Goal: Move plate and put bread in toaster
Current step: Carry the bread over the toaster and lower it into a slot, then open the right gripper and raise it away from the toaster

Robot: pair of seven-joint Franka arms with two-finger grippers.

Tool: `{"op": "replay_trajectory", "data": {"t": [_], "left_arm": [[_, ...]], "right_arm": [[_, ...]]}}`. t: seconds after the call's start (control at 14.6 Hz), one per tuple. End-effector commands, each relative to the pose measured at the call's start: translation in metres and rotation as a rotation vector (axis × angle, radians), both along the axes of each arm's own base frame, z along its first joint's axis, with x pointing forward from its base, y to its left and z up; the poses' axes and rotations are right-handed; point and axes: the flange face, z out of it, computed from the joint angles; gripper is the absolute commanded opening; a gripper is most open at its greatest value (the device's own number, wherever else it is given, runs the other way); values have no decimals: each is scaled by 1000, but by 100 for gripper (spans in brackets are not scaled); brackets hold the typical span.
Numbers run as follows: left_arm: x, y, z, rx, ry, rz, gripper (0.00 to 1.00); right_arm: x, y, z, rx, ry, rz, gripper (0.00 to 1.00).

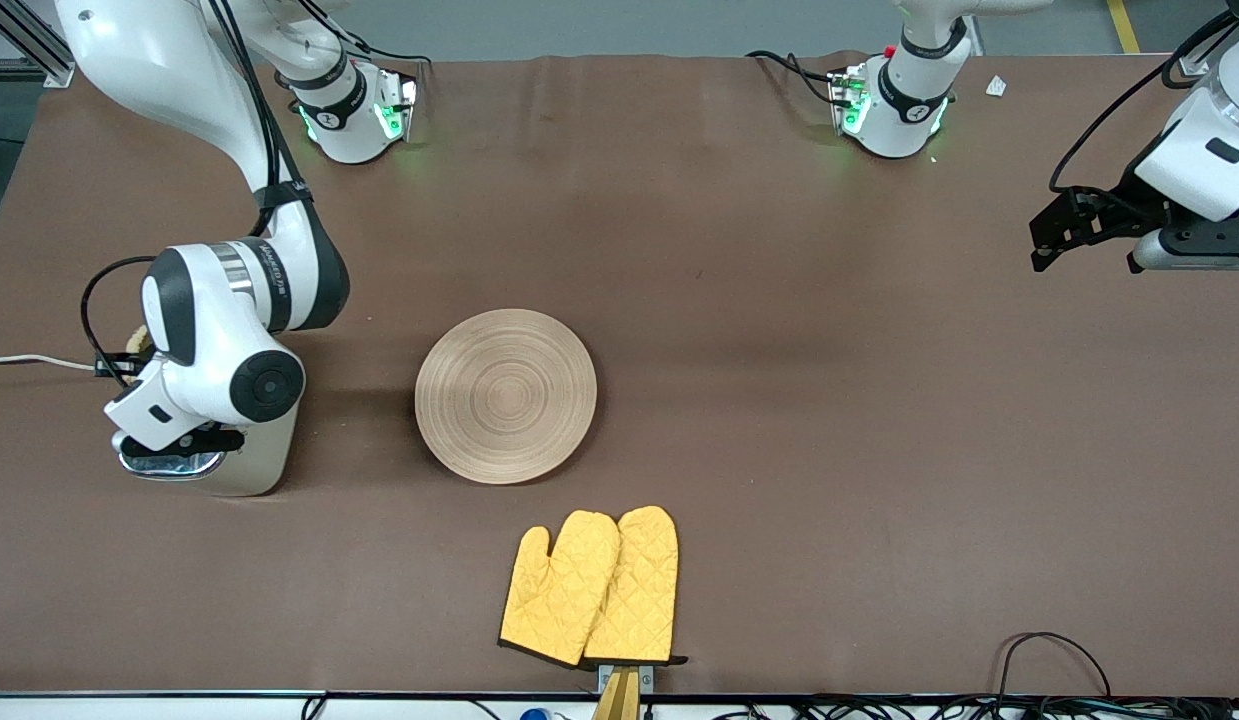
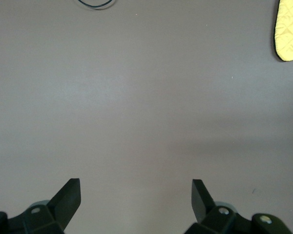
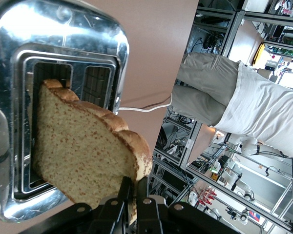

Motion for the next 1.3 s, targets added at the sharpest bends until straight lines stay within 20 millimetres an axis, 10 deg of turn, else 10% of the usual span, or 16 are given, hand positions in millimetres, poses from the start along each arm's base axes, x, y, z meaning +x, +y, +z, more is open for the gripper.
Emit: {"op": "replay_trajectory", "data": {"t": [0.0, 0.07, 0.14, 0.34, 0.75, 1.02, 1.23], "left_arm": [[1, 2, 7, -13, 5, -8, 100], [1, 5, 7, -14, 6, -2, 100], [2, 4, 7, -18, 4, 1, 100], [1, 3, 7, -23, 6, 6, 100], [3, 4, 6, -27, 0, 6, 100], [4, 4, 6, -26, -2, 3, 100], [3, 5, 7, -25, -2, 1, 100]], "right_arm": [[2, 4, -29, -5, 7, -15, 50], [10, 8, -38, -2, -31, -21, 87], [16, 12, -37, 14, -66, -15, 100], [28, 28, -5, 194, -134, -76, 100], [13, 20, 122, 497, -272, -227, 100], [-30, -25, 220, 637, -352, -306, 100], [-56, -73, 241, 754, -308, -423, 100]]}}
